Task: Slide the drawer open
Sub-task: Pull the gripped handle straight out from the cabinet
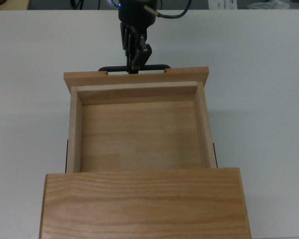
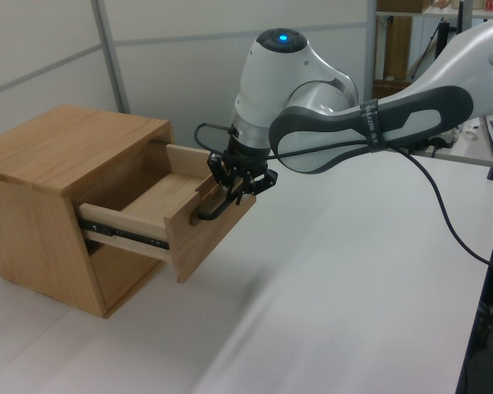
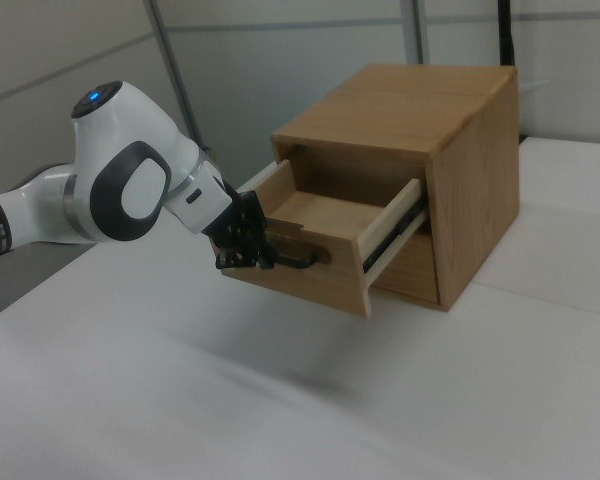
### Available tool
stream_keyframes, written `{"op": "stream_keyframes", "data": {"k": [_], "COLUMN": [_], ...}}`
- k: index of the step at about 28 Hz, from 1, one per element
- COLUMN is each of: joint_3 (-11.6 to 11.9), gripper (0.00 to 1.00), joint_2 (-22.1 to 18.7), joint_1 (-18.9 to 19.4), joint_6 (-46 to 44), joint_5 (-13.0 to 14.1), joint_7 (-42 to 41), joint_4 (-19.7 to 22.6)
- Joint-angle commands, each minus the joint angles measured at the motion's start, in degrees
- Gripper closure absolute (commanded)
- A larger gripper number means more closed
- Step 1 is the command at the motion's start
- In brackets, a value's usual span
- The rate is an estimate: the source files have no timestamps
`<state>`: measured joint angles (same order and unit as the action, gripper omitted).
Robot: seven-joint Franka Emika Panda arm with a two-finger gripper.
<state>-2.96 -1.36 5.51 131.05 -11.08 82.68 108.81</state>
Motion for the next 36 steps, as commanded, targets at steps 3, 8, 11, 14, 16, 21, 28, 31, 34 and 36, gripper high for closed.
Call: {"op": "stream_keyframes", "data": {"k": [3,8,11,14,16,21,28,31,34,36], "joint_3": [0.32,0.32,0.32,0.32,0.32,0.23,0.15,0.23,0.23,0.23], "gripper": [1.0,1.0,1.0,1.0,1.0,1.0,0.47,0.18,0.0,0.0], "joint_2": [-3.56,-4.18,-4.26,-4.26,-4.26,-4.26,-4.18,-4.09,-3.91,-3.91], "joint_1": [0.03,0.03,0.12,0.2,0.2,0.29,0.21,0.2,0.2,0.2], "joint_6": [-2.9,-5.97,-7.82,-9.14,-9.93,-13.71,-13.72,-13.36,-13.19,-13.01], "joint_5": [0.89,3.52,4.67,4.76,4.76,6.33,7.04,7.04,7.04,7.04], "joint_7": [-4.45,-6.99,-7.97,-8.06,-8.14,-9.37,-9.73,-9.81,-9.81,-9.9], "joint_4": [2.37,2.19,1.76,1.58,1.49,0.61,0.26,-0.26,-0.88,-0.97]}}
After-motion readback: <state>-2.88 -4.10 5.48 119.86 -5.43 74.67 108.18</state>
